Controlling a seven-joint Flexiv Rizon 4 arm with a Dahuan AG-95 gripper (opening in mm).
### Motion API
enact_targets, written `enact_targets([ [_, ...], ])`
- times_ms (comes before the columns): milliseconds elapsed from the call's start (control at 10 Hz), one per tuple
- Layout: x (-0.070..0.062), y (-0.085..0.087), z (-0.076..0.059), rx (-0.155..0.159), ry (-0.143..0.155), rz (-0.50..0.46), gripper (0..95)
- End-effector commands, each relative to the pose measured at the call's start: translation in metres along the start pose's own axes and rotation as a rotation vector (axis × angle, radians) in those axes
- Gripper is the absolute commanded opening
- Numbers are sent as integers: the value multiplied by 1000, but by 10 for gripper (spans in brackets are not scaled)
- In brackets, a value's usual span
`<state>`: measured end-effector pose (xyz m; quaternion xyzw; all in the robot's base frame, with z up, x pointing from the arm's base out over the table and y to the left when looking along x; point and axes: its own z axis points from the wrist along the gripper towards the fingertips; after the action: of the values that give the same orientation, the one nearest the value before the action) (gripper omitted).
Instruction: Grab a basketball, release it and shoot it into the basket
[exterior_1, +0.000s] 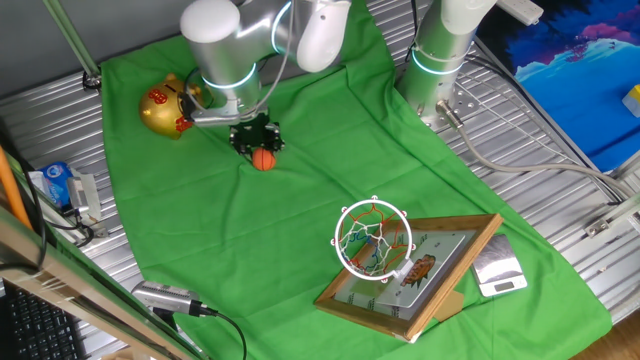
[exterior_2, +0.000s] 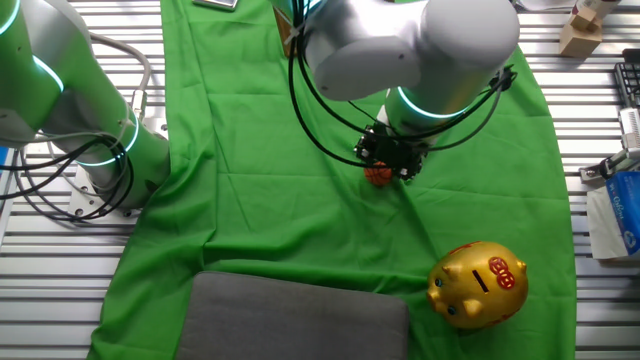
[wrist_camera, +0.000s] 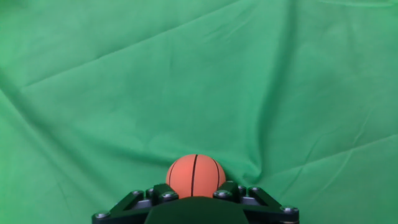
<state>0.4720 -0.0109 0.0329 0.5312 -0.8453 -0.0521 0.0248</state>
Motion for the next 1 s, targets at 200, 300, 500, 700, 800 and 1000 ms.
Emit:
enact_targets([
  [200, -1, -2, -3, -2, -2, 26, 0],
  [300, -2, -4, -6, -4, -6, 29, 0],
  [500, -3, -8, -15, -10, -11, 33, 0],
  [700, -7, -10, -32, -12, -12, 45, 0],
  [800, -10, -13, -44, -13, -8, 48, 0],
  [1000, -19, -20, -65, -17, 5, 61, 0],
])
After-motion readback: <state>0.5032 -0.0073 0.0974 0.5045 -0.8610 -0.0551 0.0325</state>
